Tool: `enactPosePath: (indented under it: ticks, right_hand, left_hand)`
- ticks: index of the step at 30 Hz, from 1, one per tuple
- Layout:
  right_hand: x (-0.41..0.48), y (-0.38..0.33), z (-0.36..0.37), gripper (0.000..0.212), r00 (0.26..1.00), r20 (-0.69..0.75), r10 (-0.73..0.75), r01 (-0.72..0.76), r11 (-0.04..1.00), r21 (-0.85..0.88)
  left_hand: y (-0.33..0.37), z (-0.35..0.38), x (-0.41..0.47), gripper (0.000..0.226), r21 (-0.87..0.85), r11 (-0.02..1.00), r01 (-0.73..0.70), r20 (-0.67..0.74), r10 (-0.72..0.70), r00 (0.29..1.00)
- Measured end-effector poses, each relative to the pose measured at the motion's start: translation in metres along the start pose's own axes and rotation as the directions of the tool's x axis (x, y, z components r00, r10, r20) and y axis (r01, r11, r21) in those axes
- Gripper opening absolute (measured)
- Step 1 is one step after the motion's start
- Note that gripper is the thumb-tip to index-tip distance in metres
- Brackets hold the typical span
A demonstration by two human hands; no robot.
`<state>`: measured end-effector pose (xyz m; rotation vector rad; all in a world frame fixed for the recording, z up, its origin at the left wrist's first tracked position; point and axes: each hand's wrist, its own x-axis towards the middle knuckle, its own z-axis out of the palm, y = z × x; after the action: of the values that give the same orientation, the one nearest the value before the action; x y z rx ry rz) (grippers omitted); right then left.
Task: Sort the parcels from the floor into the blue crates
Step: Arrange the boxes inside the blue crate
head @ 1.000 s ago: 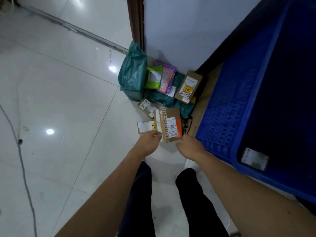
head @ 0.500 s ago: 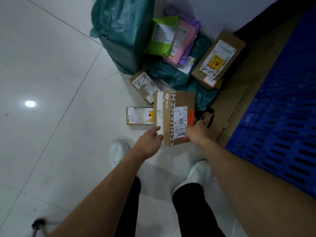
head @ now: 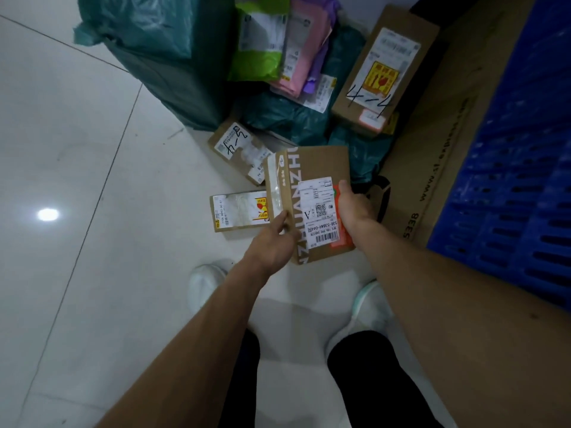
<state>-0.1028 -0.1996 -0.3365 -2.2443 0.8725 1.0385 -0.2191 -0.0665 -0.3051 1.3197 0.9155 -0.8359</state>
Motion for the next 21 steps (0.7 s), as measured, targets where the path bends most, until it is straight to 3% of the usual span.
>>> enactPosePath:
  ticks: [3,7,11,21]
  right_hand:
    - [-0.025,-0.009,-0.007,0.079,0.999,-0.040,-0.029,0.027,0.999,-0.044]
    - [-0.072,-0.013,-0.025,0.076,0.998,-0.017,-0.059,0.058,0.997,-0.044]
    - [-0.137,-0.022,-0.059,0.069,0.999,0.005,-0.039,0.039,0.997,0.066]
    - [-0.326,-0.086,-0.190,0.076,0.976,0.163,-0.143,0.082,0.938,0.336]
  left_hand:
    - [0.015,-0.005,-0.013,0.049,0.000,1.000,-0.005,-0.020,0.005,1.000]
    - [0.043,-0.013,-0.049,0.042,0.030,0.999,-0.030,-0.068,0.032,0.997]
    - [0.082,-0.027,-0.105,0.057,0.135,0.990,-0.047,-0.098,0.060,0.993]
    - [0.217,-0.053,-0.313,0.047,0.317,0.936,-0.153,-0.148,0.208,0.967]
